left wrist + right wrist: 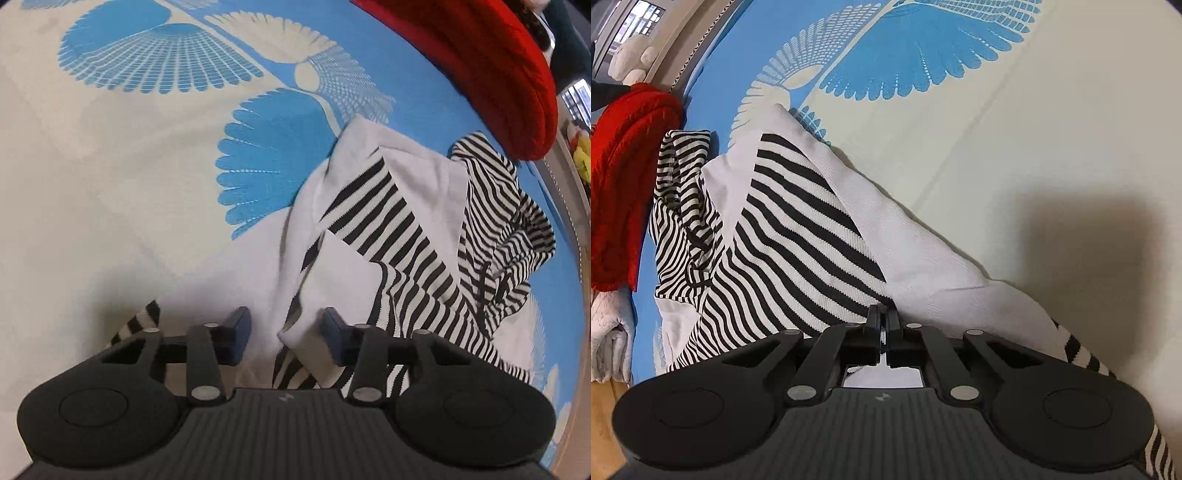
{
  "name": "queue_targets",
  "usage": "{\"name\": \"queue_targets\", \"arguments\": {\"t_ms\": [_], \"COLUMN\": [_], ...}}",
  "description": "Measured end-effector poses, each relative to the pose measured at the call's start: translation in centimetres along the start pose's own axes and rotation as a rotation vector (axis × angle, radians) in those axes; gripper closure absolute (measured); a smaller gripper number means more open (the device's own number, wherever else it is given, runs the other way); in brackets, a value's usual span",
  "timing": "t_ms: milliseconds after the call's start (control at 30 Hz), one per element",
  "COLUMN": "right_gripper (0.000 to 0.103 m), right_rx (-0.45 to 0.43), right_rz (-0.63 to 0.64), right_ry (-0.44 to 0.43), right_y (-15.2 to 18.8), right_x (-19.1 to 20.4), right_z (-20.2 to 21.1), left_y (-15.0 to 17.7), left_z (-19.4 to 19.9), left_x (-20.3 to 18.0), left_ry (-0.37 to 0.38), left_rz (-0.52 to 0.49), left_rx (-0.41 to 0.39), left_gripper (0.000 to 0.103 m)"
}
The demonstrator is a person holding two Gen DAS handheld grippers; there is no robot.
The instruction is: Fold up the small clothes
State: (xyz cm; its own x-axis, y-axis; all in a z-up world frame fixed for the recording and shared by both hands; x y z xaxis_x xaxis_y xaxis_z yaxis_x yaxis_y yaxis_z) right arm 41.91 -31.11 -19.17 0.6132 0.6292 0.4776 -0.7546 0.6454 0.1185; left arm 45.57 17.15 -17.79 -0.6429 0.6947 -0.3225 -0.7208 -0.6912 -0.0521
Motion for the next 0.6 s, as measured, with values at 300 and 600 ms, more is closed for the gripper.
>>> {"name": "queue_targets", "arguments": {"t_ms": [300, 600], "right_gripper": [0.103, 0.095], "right_rx": [-0.134, -0.176], "right_rz": [0.009, 0.014], "right_ry": [0.041, 0.020], "right_y": [-1.3, -0.8], "right_x": [-0.2, 0.0], "right_z": [2.6, 4.7], "left_y": [-0.1, -1.1], "left_z": [5.9, 5.8], "left_x": [-3.7, -0.1], "left_ry": [0.034, -0.138], "left_rz": [-0.169, -0.118], "left_rx": [-0.168, -0.151], "left_gripper": [0.102, 0.097]}}
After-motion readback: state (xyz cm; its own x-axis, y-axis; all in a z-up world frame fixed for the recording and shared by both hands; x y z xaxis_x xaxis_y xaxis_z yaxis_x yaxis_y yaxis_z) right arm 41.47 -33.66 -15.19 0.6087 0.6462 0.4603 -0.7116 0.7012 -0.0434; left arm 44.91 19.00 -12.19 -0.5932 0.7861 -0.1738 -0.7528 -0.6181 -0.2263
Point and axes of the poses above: each gripper's, at about its wrist camera, not at the fingertips, and z roughly against the way its jaws point, x to its left, y to its underside, the point moved 10 cm from there along -z, roughly the way its jaws point, and after that the axes turned 12 degrees about x, right-handed, at the moved point
